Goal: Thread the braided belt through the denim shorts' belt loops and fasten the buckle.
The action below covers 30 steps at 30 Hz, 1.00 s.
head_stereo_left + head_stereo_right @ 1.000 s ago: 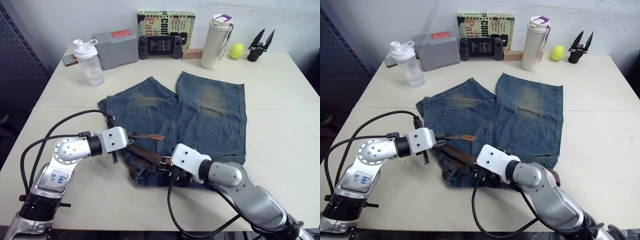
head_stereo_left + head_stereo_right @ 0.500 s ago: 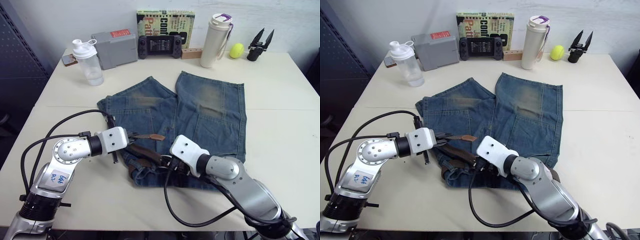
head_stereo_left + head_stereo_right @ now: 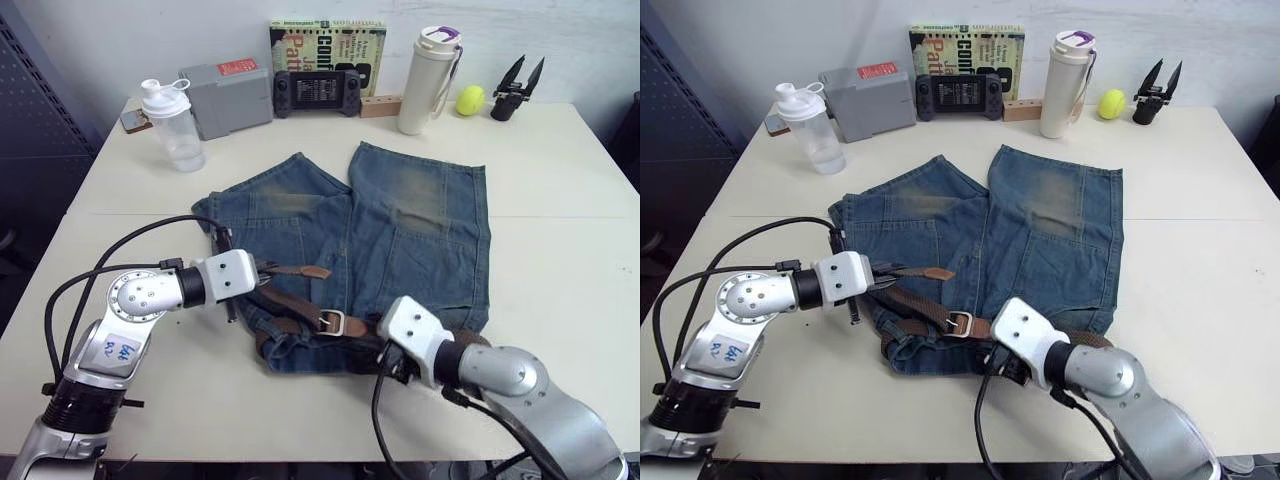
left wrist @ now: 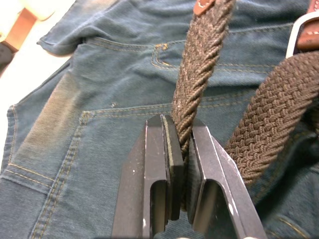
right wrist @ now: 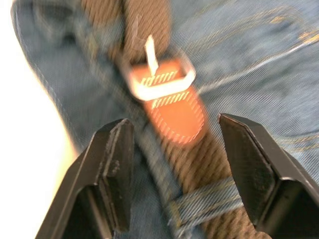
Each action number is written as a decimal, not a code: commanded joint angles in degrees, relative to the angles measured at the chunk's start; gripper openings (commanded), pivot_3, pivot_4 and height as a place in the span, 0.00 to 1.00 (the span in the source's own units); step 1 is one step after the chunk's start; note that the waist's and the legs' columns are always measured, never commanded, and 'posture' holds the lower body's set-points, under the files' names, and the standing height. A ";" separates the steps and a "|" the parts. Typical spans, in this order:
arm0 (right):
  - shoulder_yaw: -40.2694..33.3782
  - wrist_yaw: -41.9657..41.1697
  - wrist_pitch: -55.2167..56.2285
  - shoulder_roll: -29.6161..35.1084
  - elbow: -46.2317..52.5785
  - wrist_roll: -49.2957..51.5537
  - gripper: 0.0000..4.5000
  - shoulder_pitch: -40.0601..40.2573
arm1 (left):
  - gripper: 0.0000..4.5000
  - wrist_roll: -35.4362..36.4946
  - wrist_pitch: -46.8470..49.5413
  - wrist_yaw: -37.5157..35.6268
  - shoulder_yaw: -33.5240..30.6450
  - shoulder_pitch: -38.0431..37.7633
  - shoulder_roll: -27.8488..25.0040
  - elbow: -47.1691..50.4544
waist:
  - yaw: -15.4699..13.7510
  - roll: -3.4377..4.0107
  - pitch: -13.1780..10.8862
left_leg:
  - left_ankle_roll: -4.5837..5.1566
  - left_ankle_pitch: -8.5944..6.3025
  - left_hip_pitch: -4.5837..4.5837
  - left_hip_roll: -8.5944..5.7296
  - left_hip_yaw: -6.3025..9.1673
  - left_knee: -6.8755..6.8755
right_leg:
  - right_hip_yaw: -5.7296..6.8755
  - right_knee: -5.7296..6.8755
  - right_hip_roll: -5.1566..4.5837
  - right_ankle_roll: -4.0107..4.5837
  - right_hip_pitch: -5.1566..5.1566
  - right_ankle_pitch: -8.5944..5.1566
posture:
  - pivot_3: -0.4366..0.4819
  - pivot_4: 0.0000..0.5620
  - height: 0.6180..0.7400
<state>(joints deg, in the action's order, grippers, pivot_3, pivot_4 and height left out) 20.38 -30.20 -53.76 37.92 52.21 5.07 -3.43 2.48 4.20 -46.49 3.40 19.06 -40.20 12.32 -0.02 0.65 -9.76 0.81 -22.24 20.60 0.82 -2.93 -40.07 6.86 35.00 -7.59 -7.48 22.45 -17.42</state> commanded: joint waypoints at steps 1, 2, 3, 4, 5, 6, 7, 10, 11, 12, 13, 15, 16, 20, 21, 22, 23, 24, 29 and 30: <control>2.47 3.33 4.50 0.29 4.24 -4.13 0.65 0.22 | 0.00 2.01 0.60 0.32 -2.08 1.95 0.24 0.30 | -0.03 -0.02 0.00 | 0.00 0.00 0.00 0.00 0.00 -0.02 | 0.00 0.00 0.00 0.00 -0.01 0.00 | 0.48 0.27 0.92; 2.71 3.74 4.94 0.15 4.06 -4.53 0.65 0.38 | 0.00 2.18 0.73 0.29 -2.18 2.10 0.24 0.30 | -0.04 -0.02 0.00 | 0.00 0.00 0.00 0.00 0.00 -0.03 | 0.00 0.01 0.00 0.00 -0.01 0.00 | 0.48 0.27 0.92; 3.62 4.48 6.41 0.75 3.71 -6.39 0.65 0.31 | 0.00 2.75 0.84 0.10 -2.55 2.40 0.11 0.48 | -0.03 -0.02 0.00 | 0.00 0.00 0.00 0.00 -0.01 -0.03 | -0.01 0.00 -0.01 0.00 -0.01 0.00 | 0.48 0.27 0.92; 4.51 4.91 8.00 1.51 3.40 -8.19 0.65 0.18 | 0.00 3.50 1.11 0.11 -3.01 2.60 0.18 0.77 | -0.01 -0.02 0.00 | 0.00 0.00 0.00 0.00 -0.01 -0.03 | -0.01 0.00 -0.01 0.00 -0.01 0.00 | 0.48 0.27 0.92; 5.36 5.62 9.64 2.19 2.96 -10.36 0.65 0.00 | 0.00 4.50 1.85 0.24 -3.52 2.82 0.43 1.20 | -0.02 -0.02 0.00 | 0.00 0.00 0.00 0.00 -0.01 -0.03 | 0.00 0.01 0.00 0.00 -0.01 0.00 | 0.48 0.27 0.92; 5.90 6.07 10.78 2.59 2.63 -11.87 0.65 -0.07 | 0.00 5.18 2.38 0.36 -3.83 2.95 0.61 1.49 | -0.03 -0.02 0.00 | 0.00 0.00 0.00 0.00 -0.01 -0.03 | 0.00 0.00 0.00 0.00 -0.01 0.00 | 0.48 0.27 0.92; 6.74 6.62 12.32 3.00 1.96 -13.77 0.65 -0.23 | 0.00 5.52 2.72 0.43 -3.90 2.97 0.69 1.86 | -0.04 -0.02 0.00 | 0.00 0.00 0.00 0.00 -0.01 -0.03 | -0.01 0.00 -0.01 0.00 -0.01 0.00 | 0.48 0.27 0.92; 9.69 9.12 15.79 2.82 -0.52 -19.79 0.65 -1.04 | 0.00 5.73 3.18 0.52 -3.84 2.78 0.83 2.45 | -0.03 -0.03 0.00 | 0.00 0.00 0.00 0.01 -0.01 -0.04 | -0.01 0.00 0.00 0.00 -0.01 0.00 | 0.48 0.27 0.92; 10.50 9.35 16.26 2.61 -1.06 -21.16 0.65 -1.17 | 0.00 5.72 3.26 0.56 -3.84 2.70 0.93 2.49 | -0.02 -0.03 0.00 | 0.00 0.00 0.00 0.01 -0.01 -0.04 | -0.01 0.00 0.00 0.00 -0.01 0.00 | 0.48 0.27 0.92; 11.12 9.38 16.71 2.30 -1.48 -22.33 0.65 -1.04 | 0.00 5.68 3.33 0.57 -3.83 2.62 0.97 2.57 | -0.02 -0.03 0.00 | 0.00 0.00 0.00 0.01 -0.02 -0.04 | 0.00 0.00 0.00 0.00 -0.01 0.00 | 0.48 0.27 0.92; 11.95 9.46 17.27 2.12 -2.02 -23.94 0.65 -0.98 | 0.00 5.60 3.38 0.63 -3.83 2.61 1.04 2.56 | -0.06 -0.03 0.00 | 0.00 0.00 0.00 0.01 -0.02 -0.04 | -0.01 -0.01 0.00 0.00 -0.01 0.00 | 0.48 0.27 0.92; 12.72 9.45 17.98 1.35 -3.09 -25.92 0.65 -0.71 | 0.00 5.55 3.54 0.77 -3.82 2.66 1.24 2.53 | -0.08 -0.03 0.00 | 0.00 0.00 0.00 0.01 -0.02 -0.04 | 0.00 0.00 0.00 0.00 -0.01 0.00 | 0.48 0.27 0.92; 12.86 9.31 18.15 0.83 -3.57 -26.56 0.65 -0.56 | 0.00 5.57 3.63 0.85 -3.82 2.69 1.36 2.50 | -0.06 -0.03 0.00 | 0.00 0.00 0.00 0.01 -0.03 -0.04 | 0.00 0.00 0.00 0.00 -0.01 0.00 | 0.48 0.27 0.92; 13.22 8.85 19.45 -0.11 -5.52 -29.33 0.65 1.07 | 0.00 5.44 4.03 1.19 -3.80 2.38 1.70 2.53 | -0.10 -0.03 0.00 | 0.00 0.00 0.00 0.01 -0.04 -0.05 | -0.01 0.00 0.01 0.00 -0.02 0.00 | 0.48 0.27 0.92; 12.80 8.44 19.87 -0.02 -5.48 -29.43 0.65 1.73 | 0.00 5.15 3.67 1.13 -3.68 2.37 1.56 2.41 | -0.12 -0.03 0.00 | 0.00 0.00 0.00 0.01 -0.04 -0.05 | 0.00 0.00 0.01 0.00 -0.01 0.00 | 0.48 0.27 0.92; 12.32 8.12 20.30 -0.10 -5.45 -29.55 0.65 2.20 | 0.00 4.99 3.42 1.14 -3.64 2.41 1.53 2.23 | -0.13 -0.03 0.00 | 0.00 0.00 0.00 0.01 -0.03 -0.05 | 0.00 0.00 0.01 0.00 -0.01 0.00 | 0.48 0.27 0.92; 11.79 7.93 20.33 -0.18 -5.62 -29.91 0.65 2.43 | 0.00 4.93 3.19 1.15 -3.61 2.35 1.57 2.11 | -0.11 -0.03 0.00 | 0.00 0.00 0.00 0.01 -0.03 -0.05 | 0.00 0.00 0.00 0.00 -0.01 0.00 | 0.48 0.27 0.92; 11.48 7.51 20.87 -0.31 -5.75 -29.90 0.65 2.62 | 0.00 4.88 2.98 1.15 -3.58 2.24 1.62 1.98 | -0.09 -0.03 0.00 | 0.00 0.00 0.00 0.01 -0.03 -0.05 | 0.00 0.00 0.00 0.00 -0.02 0.00 | 0.48 0.27 0.92; 6.91 4.88 23.44 -0.20 -2.43 -26.73 0.65 5.41 | 0.00 5.12 2.11 1.06 -3.78 2.17 1.80 1.10 | -0.20 -0.03 0.00 | 0.00 0.00 0.00 0.01 -0.03 -0.05 | 0.00 0.00 0.01 0.00 -0.02 0.00 | 0.48 0.27 0.92; 5.75 3.88 24.17 0.96 -1.85 -26.92 0.65 5.92 | 0.00 5.22 1.83 1.04 -3.87 2.38 1.88 0.68 | -0.23 -0.03 0.00 | 0.00 0.00 0.00 0.00 -0.03 -0.05 | -0.01 0.00 0.00 0.00 -0.02 0.00 | 0.48 0.27 0.92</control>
<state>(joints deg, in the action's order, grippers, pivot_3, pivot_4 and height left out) 28.71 -25.02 -31.23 37.81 46.89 -22.36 2.12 6.81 7.31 -45.88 0.98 21.09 -38.48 12.55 -0.25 0.62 -9.76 0.81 -22.24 20.60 0.82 -2.97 -40.12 6.85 35.00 -7.59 -7.48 22.43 -17.42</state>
